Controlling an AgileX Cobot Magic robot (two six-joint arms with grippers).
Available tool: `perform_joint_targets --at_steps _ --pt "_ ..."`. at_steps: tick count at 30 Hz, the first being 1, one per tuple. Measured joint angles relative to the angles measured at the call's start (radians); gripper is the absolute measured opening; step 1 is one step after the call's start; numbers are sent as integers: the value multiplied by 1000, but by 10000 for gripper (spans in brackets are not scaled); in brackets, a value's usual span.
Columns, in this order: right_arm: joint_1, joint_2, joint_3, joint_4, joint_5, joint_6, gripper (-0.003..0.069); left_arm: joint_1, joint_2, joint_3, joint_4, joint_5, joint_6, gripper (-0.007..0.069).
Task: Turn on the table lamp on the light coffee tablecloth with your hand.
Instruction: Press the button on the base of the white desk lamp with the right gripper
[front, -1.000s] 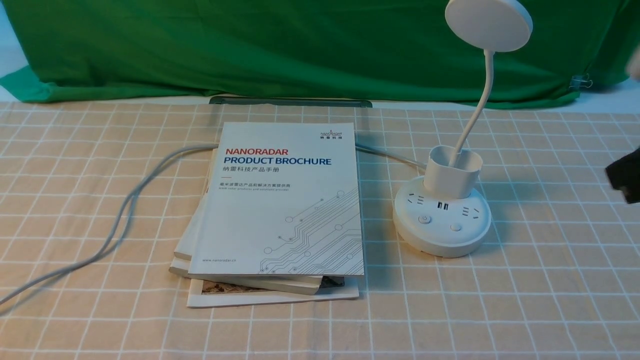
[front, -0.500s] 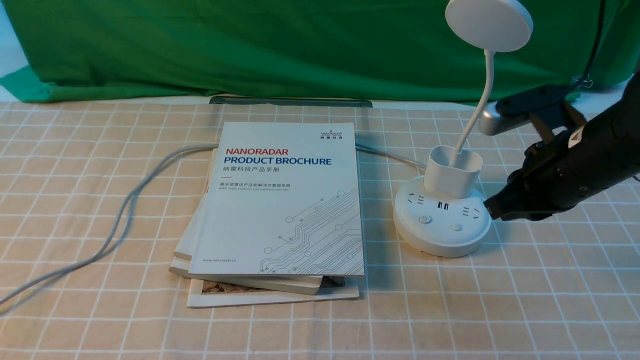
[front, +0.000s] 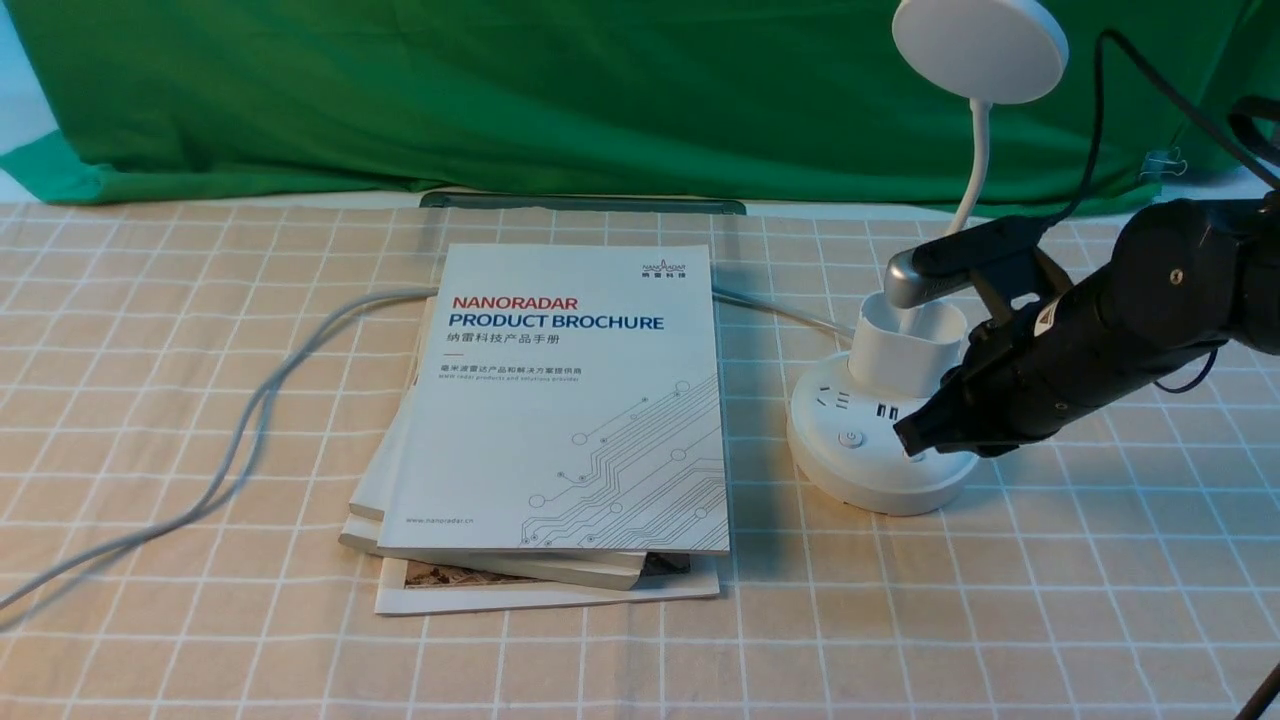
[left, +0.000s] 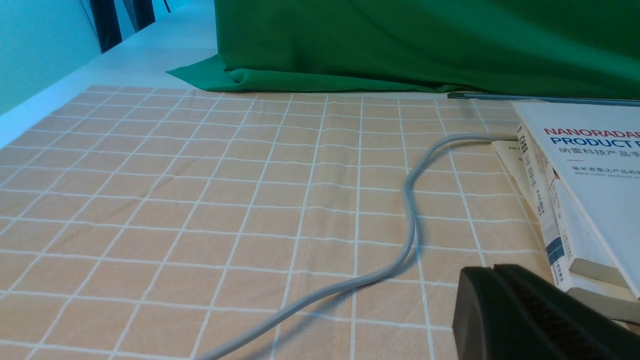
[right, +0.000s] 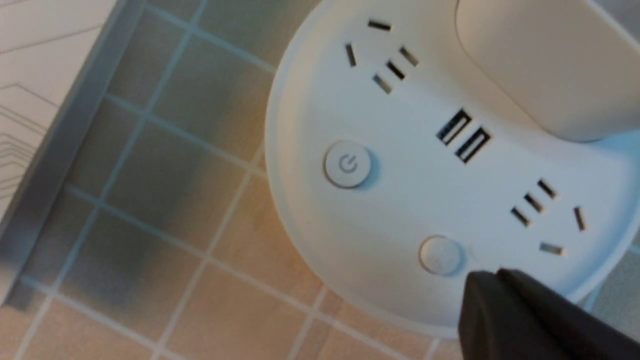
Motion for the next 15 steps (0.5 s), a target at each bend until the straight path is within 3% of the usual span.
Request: perform_joint_targets --at_steps 15 --pt "6 62 0 0 -65 3 29 0 0 0 0 0 1 21"
